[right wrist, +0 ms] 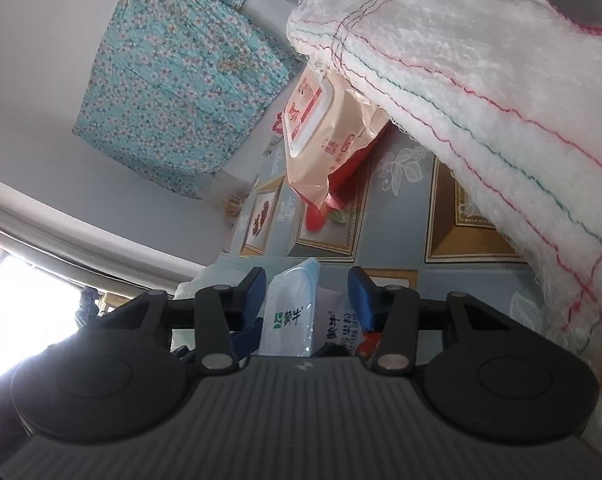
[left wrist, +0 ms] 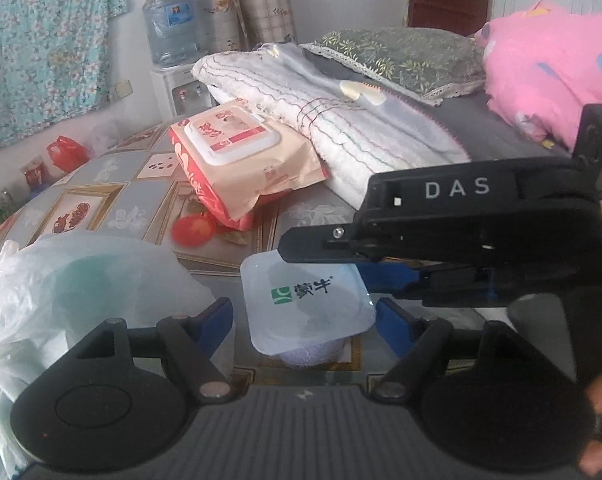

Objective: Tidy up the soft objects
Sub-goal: 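Lift the yogurt cup with the right gripper and carry it toward the box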

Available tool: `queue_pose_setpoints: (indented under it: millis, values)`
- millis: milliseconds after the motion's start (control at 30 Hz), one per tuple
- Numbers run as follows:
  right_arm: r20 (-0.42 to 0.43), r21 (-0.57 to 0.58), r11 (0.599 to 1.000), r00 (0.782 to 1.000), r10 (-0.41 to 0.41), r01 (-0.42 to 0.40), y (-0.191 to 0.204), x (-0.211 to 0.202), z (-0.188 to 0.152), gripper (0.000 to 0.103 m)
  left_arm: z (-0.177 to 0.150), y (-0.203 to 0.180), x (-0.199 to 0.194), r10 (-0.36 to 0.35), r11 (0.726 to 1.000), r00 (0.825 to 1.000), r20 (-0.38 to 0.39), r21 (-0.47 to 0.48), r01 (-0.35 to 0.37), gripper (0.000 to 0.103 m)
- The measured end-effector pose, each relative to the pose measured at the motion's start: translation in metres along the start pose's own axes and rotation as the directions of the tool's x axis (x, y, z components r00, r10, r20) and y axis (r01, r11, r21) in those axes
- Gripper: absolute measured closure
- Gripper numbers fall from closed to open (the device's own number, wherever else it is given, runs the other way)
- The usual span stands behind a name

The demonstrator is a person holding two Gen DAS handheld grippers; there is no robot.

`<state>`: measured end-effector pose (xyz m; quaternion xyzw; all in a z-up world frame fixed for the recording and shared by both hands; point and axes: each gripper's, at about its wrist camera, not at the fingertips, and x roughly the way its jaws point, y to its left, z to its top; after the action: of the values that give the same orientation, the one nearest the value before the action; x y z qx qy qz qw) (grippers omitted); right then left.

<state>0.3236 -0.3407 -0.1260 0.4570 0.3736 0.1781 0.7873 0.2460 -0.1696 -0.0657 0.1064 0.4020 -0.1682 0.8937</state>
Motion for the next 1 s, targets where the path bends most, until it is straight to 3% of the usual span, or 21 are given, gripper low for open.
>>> queue_pose_setpoints:
  millis: [200,767,1000]
  values:
    - [-0.012,-0.017,1.000,1.000,-0.009,0.008,-0.001,0.003,-0.001,0.072,0.003,0.007,0.008,-0.018,0.999,1.000,-0.009,-0.048,0.018,0.033]
    - [-0.038,-0.043,0.999,0.999,0.027,-0.029,0.005,-0.001,0.002,0.075,0.004,0.005,0.001,-0.033,0.998,0.999,0.000,-0.045,0.033,0.036]
    - [-0.017,-0.077,0.996,0.999,0.045,-0.046,0.021,-0.013,0.003,0.076,0.008,0.002,-0.017,-0.020,0.999,0.999,0.042,-0.039,0.022,0.036]
